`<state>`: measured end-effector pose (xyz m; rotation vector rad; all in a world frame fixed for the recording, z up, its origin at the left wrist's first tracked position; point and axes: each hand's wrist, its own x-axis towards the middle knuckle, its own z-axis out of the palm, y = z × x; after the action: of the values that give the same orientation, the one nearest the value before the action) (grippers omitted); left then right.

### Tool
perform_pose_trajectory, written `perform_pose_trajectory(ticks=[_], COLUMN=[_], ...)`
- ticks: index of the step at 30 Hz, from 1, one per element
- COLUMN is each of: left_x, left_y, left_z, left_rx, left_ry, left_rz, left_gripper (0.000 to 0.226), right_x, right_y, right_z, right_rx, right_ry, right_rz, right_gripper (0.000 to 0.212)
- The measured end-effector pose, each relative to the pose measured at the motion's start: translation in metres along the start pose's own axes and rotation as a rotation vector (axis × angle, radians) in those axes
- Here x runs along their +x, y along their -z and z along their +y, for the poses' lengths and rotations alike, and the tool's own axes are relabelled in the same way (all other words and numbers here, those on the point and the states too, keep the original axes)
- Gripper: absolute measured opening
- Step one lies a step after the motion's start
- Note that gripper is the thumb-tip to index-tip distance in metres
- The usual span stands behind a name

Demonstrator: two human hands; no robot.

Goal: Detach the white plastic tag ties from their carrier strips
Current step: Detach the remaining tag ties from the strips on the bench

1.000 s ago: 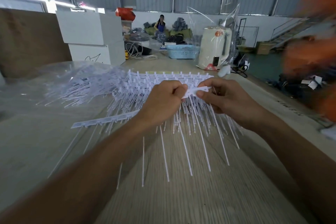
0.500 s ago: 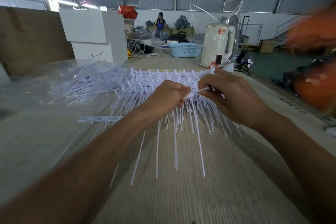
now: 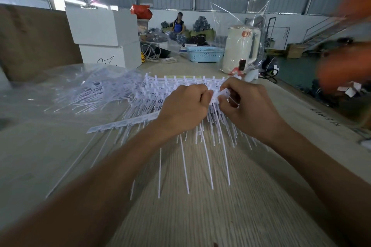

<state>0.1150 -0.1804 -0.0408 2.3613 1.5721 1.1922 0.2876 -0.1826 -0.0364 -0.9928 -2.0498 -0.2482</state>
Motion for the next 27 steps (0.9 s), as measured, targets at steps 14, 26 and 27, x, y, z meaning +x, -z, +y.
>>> perform_pose_trajectory(ticks=[14, 26, 27], left_x=[-0.003, 0.0, 0.0], left_y=[-0.001, -0.005, -0.006], left_z=[-0.002, -0.016, -0.016], left_rx=[-0.214, -0.394, -0.399], left_ry=[-0.076, 0.05, 0.043], left_rz=[-0.036, -0.112, -0.102], left_gripper=[0.04, 0.028, 0.027], right_x=[-0.003, -0.006, -0.005], right_y=[0.01, 0.003, 0.003], right_z=[0.059, 0.024, 0.023], right_rx=[-0.059, 0.247, 0.195], right_ry=[-0.283, -0.272, -0.273], right_rz=[-0.156, -0.292, -0.283], right_gripper=[0.021, 0.045, 0.031])
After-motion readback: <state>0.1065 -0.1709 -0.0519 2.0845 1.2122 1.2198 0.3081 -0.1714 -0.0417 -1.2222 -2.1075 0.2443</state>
